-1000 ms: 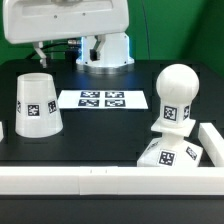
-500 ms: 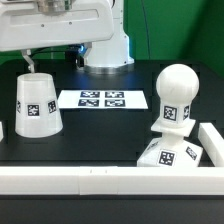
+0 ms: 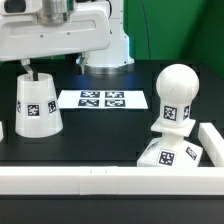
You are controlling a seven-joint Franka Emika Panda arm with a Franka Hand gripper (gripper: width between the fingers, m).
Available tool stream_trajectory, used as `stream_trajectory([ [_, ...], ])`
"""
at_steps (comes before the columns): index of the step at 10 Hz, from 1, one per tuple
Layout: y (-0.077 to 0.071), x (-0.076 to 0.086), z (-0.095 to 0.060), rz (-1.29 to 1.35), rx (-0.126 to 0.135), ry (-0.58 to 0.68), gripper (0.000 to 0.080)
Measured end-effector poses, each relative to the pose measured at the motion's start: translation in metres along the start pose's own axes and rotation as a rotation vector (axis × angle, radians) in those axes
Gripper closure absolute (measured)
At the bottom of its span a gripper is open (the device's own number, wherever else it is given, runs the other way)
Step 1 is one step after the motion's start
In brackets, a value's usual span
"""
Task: Assemble lamp
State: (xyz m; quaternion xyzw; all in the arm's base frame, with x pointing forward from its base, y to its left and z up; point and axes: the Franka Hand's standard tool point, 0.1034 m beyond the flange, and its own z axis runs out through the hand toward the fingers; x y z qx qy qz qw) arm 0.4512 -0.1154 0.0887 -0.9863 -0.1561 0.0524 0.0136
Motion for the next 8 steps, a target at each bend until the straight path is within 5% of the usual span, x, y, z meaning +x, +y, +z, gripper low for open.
stream_trajectory([
  [2,-0.0012,-0.0019,0.007,0.007,0.008,-0.011,0.0101],
  [4,-0.0016,-0.0019,0.0081,0.006,0.009,-0.013,0.0359],
  [5,-0.0014,-0.002,0.0081,0.006,0.009,-0.013,0.0359],
  [7,-0.0008,-0.0024,0.0081,0.007,0.009,-0.014,0.0676],
  [8,-0.0017,-0.0013,0.0067,0.005,0.008,-0.011,0.0676],
])
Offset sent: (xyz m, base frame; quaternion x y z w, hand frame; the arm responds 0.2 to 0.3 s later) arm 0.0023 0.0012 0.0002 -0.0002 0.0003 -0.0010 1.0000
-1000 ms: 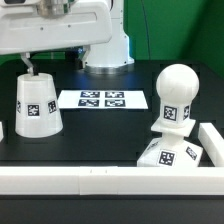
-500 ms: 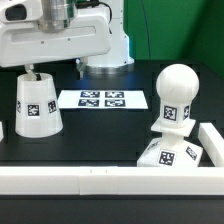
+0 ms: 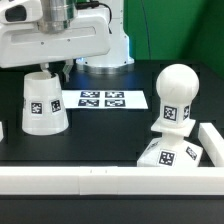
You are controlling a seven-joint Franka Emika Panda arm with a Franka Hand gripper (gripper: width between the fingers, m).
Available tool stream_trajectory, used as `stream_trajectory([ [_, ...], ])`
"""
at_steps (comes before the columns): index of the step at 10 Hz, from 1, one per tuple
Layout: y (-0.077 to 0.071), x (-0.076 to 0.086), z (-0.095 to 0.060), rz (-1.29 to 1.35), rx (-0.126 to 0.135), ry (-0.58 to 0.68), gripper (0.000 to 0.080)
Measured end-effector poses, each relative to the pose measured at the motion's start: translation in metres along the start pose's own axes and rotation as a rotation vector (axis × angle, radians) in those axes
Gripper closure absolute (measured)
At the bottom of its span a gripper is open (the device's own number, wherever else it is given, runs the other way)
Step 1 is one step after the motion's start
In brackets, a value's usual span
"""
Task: Assemble lamp
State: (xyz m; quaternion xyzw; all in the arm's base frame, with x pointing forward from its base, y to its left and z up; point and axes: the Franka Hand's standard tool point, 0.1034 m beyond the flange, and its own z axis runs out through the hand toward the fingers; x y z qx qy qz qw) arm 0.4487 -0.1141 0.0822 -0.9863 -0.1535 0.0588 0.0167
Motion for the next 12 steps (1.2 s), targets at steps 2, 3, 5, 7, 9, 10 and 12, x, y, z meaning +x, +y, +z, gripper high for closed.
stream_trajectory([
  [2,-0.005,0.002,-0.001,-0.007,0.004,-0.004,0.0754],
  [3,-0.009,0.003,-0.004,-0.012,0.01,-0.009,0.0754],
  [5,-0.022,0.007,-0.02,-0.022,0.032,-0.02,0.0754],
  [7,-0.05,0.02,-0.054,0.001,0.09,-0.052,0.0754],
  [9,-0.066,0.042,-0.084,0.024,0.099,-0.044,0.0754],
  [10,-0.065,0.041,-0.081,0.023,0.099,-0.042,0.0754],
  [12,-0.065,0.04,-0.079,0.024,0.1,-0.047,0.0754],
])
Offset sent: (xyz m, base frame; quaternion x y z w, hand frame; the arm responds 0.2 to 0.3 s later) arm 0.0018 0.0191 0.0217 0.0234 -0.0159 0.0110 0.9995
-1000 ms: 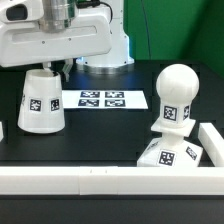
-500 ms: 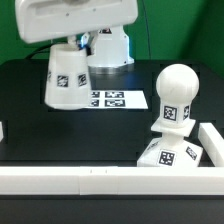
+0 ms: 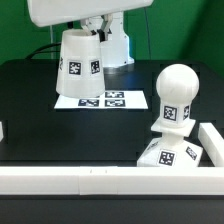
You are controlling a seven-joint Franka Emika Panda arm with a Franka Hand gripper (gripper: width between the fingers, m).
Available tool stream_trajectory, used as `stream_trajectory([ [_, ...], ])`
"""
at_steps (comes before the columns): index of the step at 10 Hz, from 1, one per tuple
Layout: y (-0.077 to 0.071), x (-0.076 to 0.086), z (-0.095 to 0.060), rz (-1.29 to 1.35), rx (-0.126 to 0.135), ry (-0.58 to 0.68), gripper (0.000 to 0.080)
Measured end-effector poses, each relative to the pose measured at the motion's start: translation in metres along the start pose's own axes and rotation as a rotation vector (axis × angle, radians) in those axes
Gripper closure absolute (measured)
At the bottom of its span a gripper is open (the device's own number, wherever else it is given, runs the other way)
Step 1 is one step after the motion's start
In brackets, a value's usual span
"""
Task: Assemble lamp
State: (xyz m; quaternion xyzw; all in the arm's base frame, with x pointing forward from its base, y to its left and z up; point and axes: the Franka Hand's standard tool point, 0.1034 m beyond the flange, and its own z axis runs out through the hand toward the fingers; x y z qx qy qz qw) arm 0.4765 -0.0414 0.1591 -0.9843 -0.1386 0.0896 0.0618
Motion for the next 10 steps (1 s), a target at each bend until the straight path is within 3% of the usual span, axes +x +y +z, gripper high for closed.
stream_trajectory([
  [1,-0.005,0.001,-0.002,0.012,0.006,-0.009,0.0754],
  [2,-0.026,0.012,-0.015,0.005,0.024,-0.034,0.0754],
  [4,-0.067,0.051,-0.044,0.052,0.039,0.006,0.0754],
  [6,-0.098,0.074,-0.069,0.076,0.034,-0.004,0.0754],
  [10,-0.096,0.078,-0.069,0.073,0.033,-0.007,0.0754],
])
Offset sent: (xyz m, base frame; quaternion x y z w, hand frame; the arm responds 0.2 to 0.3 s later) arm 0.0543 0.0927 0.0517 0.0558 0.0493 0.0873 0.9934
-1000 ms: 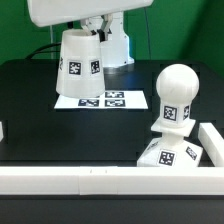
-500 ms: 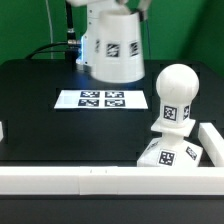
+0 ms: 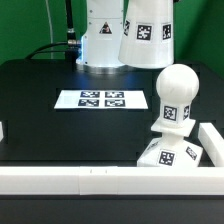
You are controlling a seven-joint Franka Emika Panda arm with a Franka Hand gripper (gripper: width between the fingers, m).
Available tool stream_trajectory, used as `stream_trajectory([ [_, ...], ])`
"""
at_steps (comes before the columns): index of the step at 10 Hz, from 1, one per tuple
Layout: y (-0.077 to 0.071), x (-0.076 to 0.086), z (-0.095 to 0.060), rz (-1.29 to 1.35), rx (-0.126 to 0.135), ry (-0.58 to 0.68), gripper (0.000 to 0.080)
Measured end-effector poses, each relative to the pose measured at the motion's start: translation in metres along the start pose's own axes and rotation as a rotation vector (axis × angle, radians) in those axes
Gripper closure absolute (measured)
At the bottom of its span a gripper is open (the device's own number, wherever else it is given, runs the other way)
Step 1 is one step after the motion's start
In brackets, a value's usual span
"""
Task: Assemble lamp
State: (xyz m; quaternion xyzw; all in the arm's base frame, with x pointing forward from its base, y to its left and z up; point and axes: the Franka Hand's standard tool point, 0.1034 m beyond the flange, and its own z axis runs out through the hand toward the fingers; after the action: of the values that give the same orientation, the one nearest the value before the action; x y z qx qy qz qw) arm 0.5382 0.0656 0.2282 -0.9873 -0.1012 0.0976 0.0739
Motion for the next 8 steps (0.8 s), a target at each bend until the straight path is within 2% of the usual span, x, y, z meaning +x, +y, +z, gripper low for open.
stream_trajectory([
  [1,-0.006,0.003,-0.005,-0.009,0.004,0.012,0.0754],
  [2,-0.012,0.014,-0.014,-0.02,0.004,0.022,0.0754],
  [4,-0.016,0.047,-0.028,-0.029,0.002,0.052,0.0754],
  [5,-0.015,0.058,-0.032,-0.03,0.001,0.065,0.0754],
  [7,-0.012,0.063,-0.02,-0.029,-0.002,0.068,0.0754],
  [8,-0.01,0.064,-0.007,-0.026,-0.006,0.072,0.0754],
])
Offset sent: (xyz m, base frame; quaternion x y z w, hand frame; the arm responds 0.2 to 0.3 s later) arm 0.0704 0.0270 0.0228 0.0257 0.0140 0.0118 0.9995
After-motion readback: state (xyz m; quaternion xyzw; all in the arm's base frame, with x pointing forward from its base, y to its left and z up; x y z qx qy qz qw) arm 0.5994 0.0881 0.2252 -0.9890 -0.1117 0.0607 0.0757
